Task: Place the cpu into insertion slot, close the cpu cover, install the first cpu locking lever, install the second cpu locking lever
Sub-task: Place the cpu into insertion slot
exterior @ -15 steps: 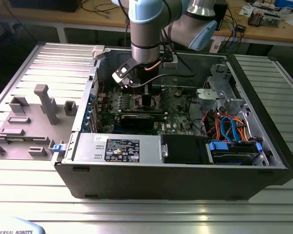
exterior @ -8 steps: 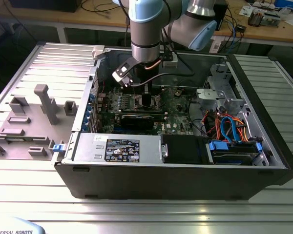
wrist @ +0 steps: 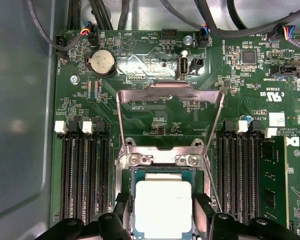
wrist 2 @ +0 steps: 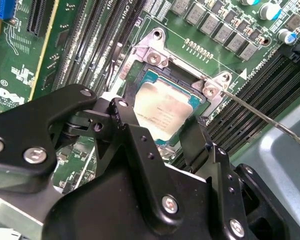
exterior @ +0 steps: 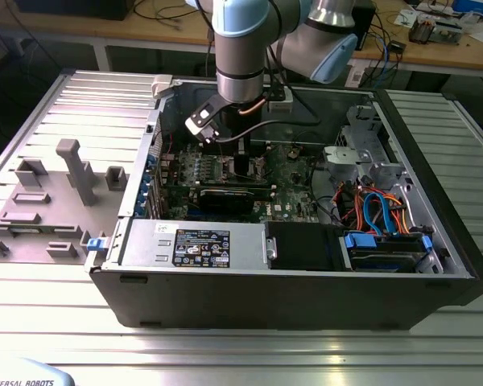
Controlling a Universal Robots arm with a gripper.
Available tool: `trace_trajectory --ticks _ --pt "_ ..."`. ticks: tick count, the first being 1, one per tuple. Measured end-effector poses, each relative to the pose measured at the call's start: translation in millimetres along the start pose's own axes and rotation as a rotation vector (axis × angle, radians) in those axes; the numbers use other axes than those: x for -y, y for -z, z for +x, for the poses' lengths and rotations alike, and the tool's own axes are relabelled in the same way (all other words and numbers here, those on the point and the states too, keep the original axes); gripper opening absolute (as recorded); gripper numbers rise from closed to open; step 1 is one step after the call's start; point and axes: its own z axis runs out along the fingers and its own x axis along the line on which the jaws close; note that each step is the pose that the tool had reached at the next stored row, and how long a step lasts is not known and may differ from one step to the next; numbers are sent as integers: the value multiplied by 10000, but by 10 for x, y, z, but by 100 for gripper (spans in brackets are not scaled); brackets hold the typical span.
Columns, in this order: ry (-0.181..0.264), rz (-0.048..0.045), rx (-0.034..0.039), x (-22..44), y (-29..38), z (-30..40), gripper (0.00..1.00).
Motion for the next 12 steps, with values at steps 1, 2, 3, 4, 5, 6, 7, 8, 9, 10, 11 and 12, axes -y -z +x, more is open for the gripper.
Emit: trace_trajectory --ticks 1,2,3,4,5,6,7,8,9,10,11,12 --pt "0 -1 0 -1 7 0 62" --pt "-1 1 0 -1 17 -1 62" --pt "0 10 1 -3 35 -1 62" --pt "1 26 -1 -6 58 -1 62" --pt "1 59 0 -12 81 -1 62" --pt "1 105 -1 -22 101 -2 62" --pt "1 146 -1 -30 114 -2 62" --pt "2 216 -1 -41 133 -2 61" --pt "4 336 -4 -59 161 -3 47" --pt "4 400 -4 -67 175 -3 47" --pt "5 454 -6 -75 181 -3 41" --pt "6 503 -6 -83 185 -3 35"
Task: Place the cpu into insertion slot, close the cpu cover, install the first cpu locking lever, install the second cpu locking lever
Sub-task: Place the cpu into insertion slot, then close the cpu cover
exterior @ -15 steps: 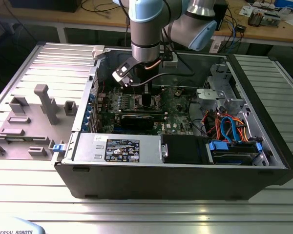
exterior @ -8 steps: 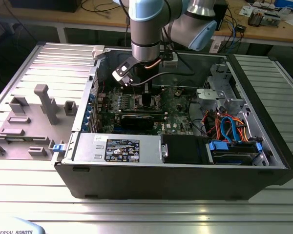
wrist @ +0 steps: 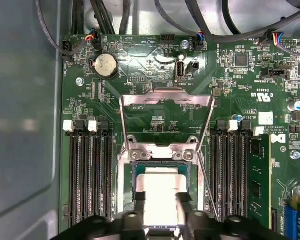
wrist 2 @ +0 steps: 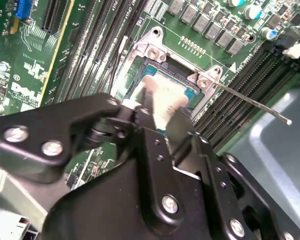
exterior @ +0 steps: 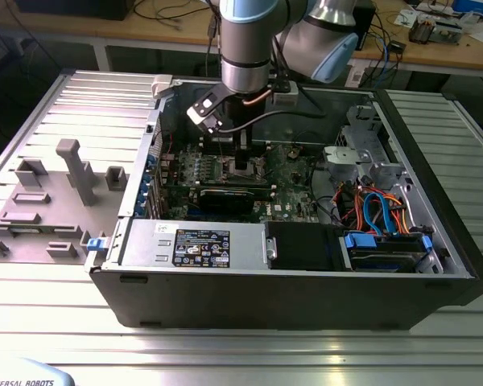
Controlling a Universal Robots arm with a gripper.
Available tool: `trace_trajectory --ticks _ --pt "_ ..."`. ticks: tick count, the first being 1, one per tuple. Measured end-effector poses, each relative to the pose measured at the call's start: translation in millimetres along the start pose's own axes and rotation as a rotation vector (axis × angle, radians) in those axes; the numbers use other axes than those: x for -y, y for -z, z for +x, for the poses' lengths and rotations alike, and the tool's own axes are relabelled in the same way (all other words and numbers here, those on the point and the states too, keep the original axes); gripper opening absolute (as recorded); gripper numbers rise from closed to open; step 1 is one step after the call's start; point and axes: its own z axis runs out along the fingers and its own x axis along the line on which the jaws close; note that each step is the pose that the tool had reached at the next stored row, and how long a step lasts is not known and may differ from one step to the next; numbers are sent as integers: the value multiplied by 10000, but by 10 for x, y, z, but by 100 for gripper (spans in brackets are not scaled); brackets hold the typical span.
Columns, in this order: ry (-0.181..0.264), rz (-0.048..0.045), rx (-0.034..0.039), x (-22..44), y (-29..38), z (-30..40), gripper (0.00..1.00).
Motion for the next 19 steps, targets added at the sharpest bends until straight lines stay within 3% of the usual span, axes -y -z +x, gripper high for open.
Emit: trace_trajectory --ticks 2,3,4,19 --pt "0 76 -1 -14 2 -1 24" --pt "-1 84 0 -15 3 -1 24" --pt "-2 87 1 -16 3 -1 11" --pt "0 88 3 -24 22 -1 11"
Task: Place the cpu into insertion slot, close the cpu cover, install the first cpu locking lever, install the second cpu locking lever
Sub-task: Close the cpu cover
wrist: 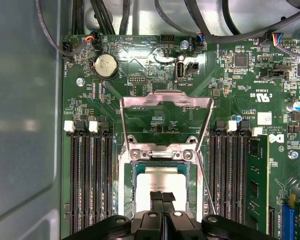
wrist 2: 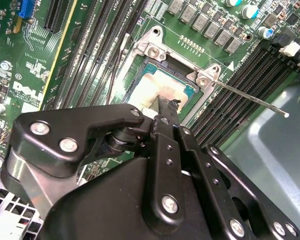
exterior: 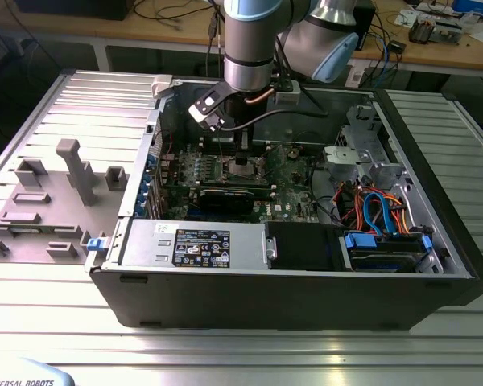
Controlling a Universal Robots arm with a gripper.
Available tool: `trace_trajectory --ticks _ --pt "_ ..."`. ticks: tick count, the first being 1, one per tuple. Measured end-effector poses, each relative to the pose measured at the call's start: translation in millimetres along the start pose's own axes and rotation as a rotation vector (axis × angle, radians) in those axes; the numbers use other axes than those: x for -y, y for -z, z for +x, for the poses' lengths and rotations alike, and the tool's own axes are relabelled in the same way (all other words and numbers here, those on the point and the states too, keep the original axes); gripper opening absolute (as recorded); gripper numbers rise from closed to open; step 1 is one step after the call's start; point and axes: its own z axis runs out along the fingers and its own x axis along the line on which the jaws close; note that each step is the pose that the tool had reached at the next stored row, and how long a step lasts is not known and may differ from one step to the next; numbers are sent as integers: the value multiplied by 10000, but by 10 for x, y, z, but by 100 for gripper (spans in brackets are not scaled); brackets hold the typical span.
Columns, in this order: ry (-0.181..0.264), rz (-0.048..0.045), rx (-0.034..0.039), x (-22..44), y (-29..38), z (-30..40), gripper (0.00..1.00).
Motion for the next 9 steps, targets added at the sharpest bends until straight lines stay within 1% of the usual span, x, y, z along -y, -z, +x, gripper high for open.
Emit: trace_trajectory --ticks 9 --pt "0 1 0 0 26 0 11"
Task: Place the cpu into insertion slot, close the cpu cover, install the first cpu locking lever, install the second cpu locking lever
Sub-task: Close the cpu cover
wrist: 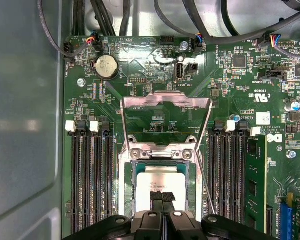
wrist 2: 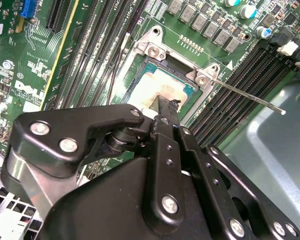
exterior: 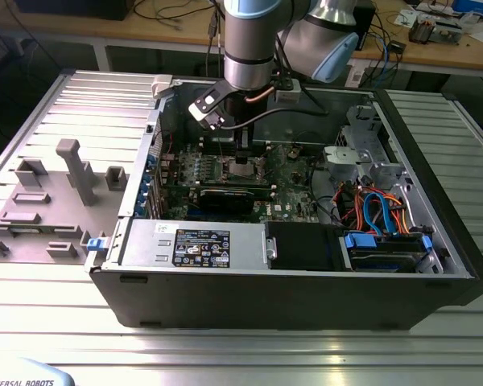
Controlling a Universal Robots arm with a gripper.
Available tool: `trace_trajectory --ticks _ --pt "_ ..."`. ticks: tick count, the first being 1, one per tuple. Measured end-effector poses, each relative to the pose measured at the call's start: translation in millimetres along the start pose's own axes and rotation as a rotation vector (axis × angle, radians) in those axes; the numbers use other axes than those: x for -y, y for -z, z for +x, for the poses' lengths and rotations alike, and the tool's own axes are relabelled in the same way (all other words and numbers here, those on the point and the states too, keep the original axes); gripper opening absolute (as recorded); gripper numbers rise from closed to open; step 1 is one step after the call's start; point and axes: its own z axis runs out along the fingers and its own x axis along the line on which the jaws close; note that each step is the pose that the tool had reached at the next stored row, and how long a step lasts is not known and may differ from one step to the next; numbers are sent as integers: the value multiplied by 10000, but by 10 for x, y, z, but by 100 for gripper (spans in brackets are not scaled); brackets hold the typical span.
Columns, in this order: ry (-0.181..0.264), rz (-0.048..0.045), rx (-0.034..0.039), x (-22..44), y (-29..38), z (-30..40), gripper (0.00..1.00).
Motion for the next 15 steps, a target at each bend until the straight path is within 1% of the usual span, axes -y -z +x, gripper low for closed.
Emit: trace_trajectory --ticks 2,4,11,15 --pt "0 -1 0 0 3 0 11" --pt "0 -1 0 0 23 0 11" --pt "0 0 0 -1 29 0 11" --pt "0 1 1 -1 45 -1 11"
